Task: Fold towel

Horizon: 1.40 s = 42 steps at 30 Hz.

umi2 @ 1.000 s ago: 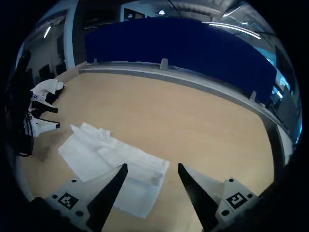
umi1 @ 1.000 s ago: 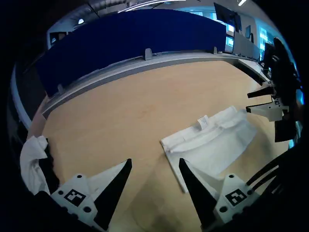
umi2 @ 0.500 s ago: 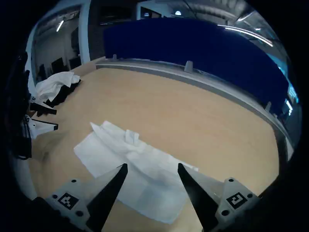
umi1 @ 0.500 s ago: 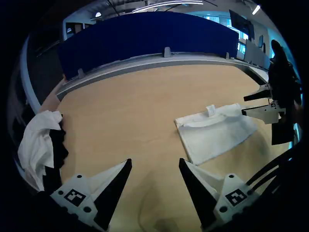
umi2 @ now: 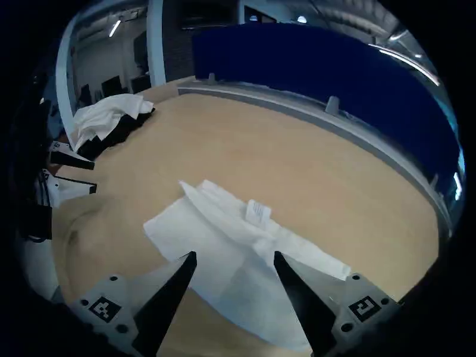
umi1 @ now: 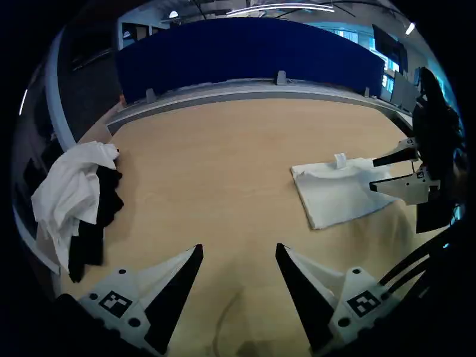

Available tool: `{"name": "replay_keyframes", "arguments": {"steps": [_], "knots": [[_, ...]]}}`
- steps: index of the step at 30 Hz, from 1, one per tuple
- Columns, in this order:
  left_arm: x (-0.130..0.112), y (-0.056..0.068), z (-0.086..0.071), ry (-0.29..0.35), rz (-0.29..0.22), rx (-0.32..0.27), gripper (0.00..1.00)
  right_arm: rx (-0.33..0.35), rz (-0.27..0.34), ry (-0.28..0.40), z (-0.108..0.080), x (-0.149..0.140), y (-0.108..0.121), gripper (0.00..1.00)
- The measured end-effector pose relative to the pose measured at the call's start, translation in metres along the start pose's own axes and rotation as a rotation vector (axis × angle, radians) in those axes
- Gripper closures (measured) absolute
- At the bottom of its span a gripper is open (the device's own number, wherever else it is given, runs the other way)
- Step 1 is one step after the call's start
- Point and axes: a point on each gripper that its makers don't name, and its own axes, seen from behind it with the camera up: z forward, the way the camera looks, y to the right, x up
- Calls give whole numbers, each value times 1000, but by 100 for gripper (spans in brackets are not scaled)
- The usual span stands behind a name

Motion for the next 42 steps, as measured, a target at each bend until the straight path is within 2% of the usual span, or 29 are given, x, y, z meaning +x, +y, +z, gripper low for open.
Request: {"name": "replay_keyframes", "arguments": {"steps": [9, 17, 24, 33, 42], "knots": [[-5, -2, 0, -2, -6, 0, 10, 13, 1, -27, 7, -10, -6, 0], [-5, 0, 1, -2, -3, -2, 10, 0, 6, -34, 14, -12, 3, 0], [-6, -1, 2, -4, -5, -1, 10, -18, 8, -17, 18, -2, 12, 0], [-4, -1, 2, -2, -5, -1, 10, -19, 1, 5, 15, 10, 13, 0], [-3, -1, -1, 1, -2, -2, 10, -25, 3, 0, 8, 4, 14, 0]]}}
